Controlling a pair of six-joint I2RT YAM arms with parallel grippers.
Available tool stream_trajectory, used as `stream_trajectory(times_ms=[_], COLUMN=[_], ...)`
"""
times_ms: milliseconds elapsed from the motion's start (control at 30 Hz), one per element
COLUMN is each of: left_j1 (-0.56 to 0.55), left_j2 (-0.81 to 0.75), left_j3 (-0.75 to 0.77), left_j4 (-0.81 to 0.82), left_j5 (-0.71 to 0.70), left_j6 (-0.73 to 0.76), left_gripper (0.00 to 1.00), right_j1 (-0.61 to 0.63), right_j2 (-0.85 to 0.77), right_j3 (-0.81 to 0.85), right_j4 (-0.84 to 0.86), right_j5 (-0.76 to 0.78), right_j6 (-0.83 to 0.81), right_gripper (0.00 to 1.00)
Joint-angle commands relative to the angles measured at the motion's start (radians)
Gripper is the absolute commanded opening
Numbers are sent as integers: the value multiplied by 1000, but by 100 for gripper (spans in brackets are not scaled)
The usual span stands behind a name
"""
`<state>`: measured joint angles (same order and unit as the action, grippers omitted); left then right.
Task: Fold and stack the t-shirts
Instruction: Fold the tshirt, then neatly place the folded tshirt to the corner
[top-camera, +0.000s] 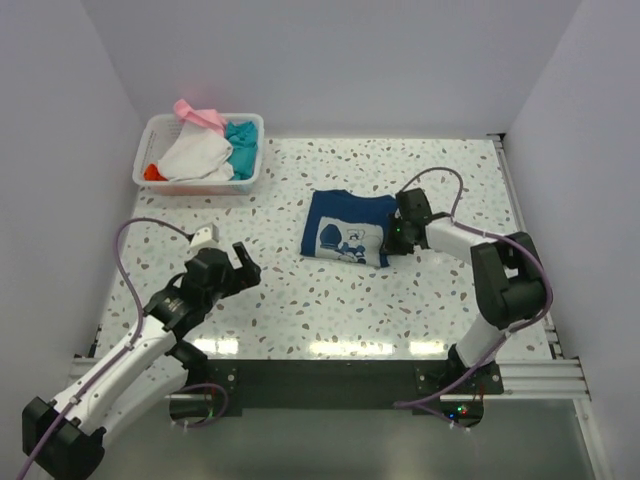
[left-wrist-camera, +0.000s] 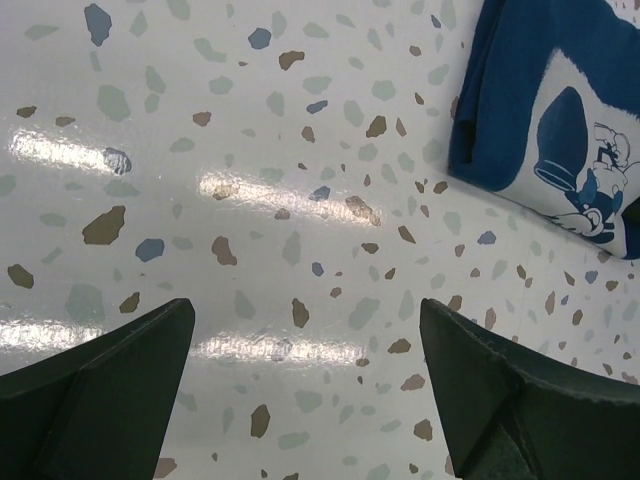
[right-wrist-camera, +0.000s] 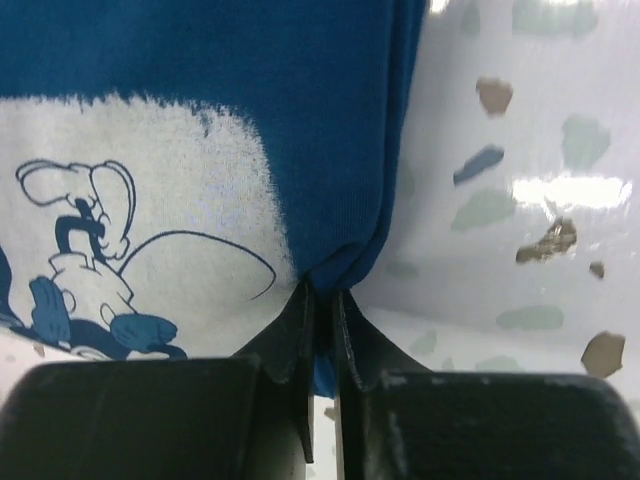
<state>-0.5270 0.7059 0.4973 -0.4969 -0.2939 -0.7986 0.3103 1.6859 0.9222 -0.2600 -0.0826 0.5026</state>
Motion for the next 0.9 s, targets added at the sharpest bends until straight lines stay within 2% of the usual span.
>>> stream_trajectory(times_ms=[0,33,200,367,633,733,867], left_j1=[-4,-4,-4,-4,-4,-4,-4], left_j2=[-28,-26,-11,-10,36,41,21], left_j3=[38,37,66,56,75,80,73], left_j4=[-11,-9,-57,-48,-49,-66,-80], left_j5=[-37,-39,-66,-80,-96,-105,-109], left_j6=[-25,-27,-42,-44,-37,-45,-57], left_gripper=[100,100,100,100,100,100,100], right_j1=[1,0,-13,-100,-243,-296,-378], right_j2=[90,107,237,310,509,581,734], right_j3=[123,153,395,533,828,976,1255], right_j4=[-45,-59,-209,-217,-338,-395,-504], right_j5=[157,184,389,399,458,469,474], right_j6=[-79,-110,-229,-308,-345,-334,-312], right_gripper=[3,0,0,0,0,0,0])
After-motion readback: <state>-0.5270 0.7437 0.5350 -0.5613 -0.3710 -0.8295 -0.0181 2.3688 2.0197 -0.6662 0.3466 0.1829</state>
